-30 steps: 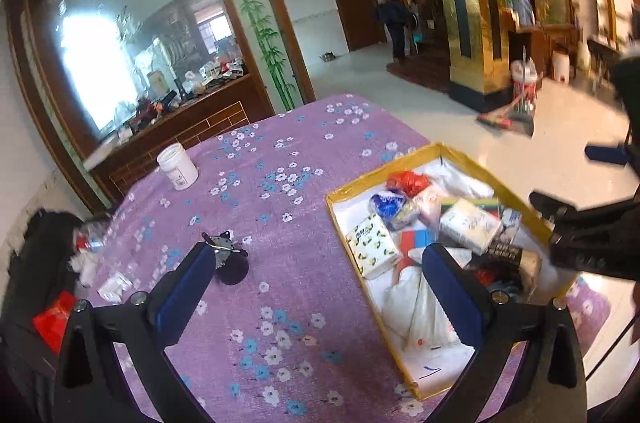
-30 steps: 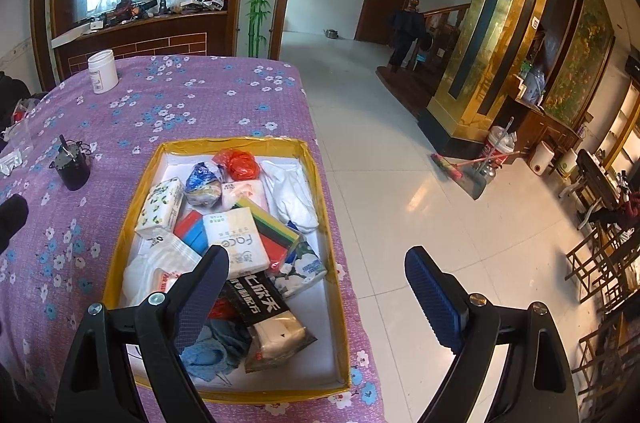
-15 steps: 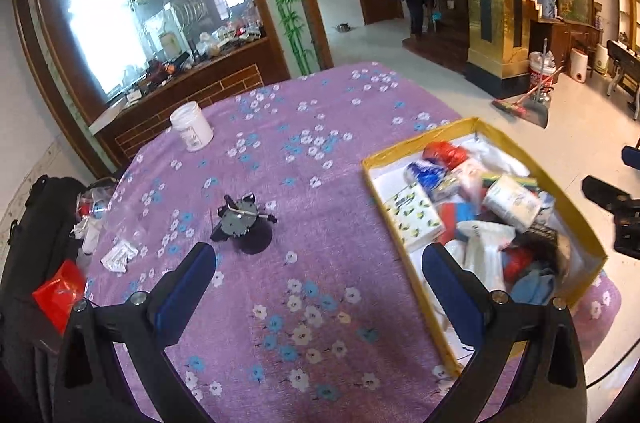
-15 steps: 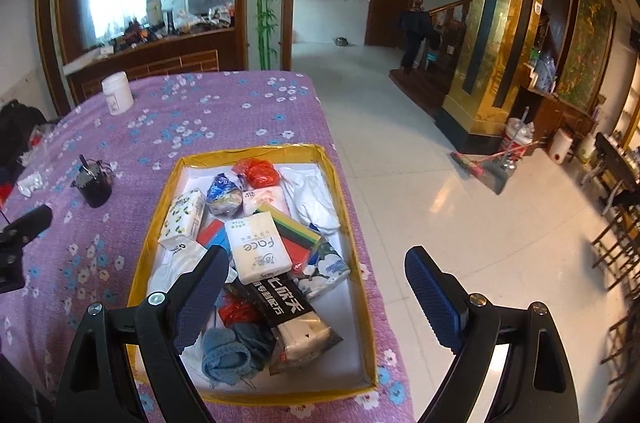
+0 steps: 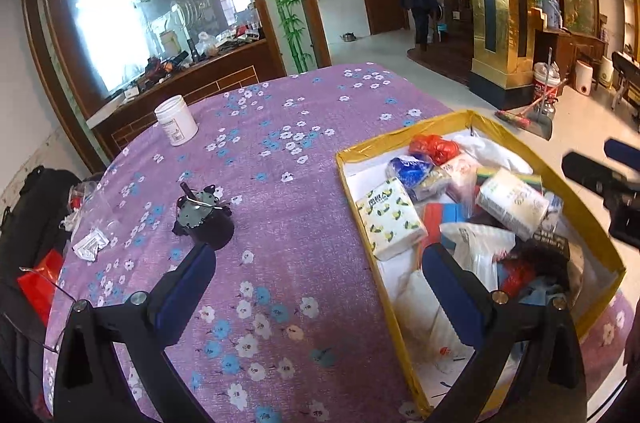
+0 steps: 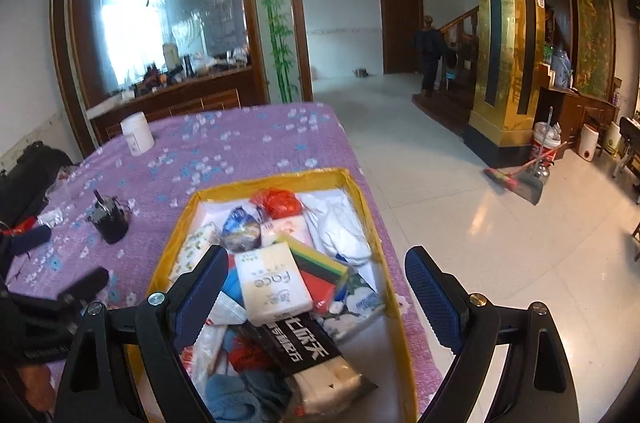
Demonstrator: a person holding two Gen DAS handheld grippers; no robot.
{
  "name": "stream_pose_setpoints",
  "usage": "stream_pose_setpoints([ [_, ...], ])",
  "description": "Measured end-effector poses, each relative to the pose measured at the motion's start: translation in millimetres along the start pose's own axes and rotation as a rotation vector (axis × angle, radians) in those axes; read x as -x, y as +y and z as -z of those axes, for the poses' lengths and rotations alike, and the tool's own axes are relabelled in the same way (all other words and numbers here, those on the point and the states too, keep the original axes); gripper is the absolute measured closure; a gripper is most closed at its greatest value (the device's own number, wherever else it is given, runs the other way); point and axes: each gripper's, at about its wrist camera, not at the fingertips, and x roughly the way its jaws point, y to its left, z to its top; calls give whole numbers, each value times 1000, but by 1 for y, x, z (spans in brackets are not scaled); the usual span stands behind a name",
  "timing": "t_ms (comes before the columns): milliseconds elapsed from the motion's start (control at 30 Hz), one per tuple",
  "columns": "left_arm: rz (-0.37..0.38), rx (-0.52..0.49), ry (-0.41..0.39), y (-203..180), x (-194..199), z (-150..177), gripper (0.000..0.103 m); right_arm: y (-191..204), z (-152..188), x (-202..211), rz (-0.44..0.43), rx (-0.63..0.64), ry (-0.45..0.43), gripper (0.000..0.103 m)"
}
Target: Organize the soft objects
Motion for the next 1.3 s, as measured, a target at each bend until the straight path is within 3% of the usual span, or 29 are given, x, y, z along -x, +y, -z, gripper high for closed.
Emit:
stream_pose_setpoints([
  [233, -32, -15, -60, -13, 21, 21, 0, 9, 28, 22, -30, -21, 5, 5],
  [667, -54, 1, -126, -28, 101, 80, 0, 24, 89, 116, -14, 15, -6, 3],
  [900, -37, -3, -129, -37, 120, 91, 0, 17, 103, 156, -17, 1, -50, 3],
  [1300, -80, -39, -137, -45, 146, 103, 0, 15, 114, 183, -49, -46, -103, 2],
])
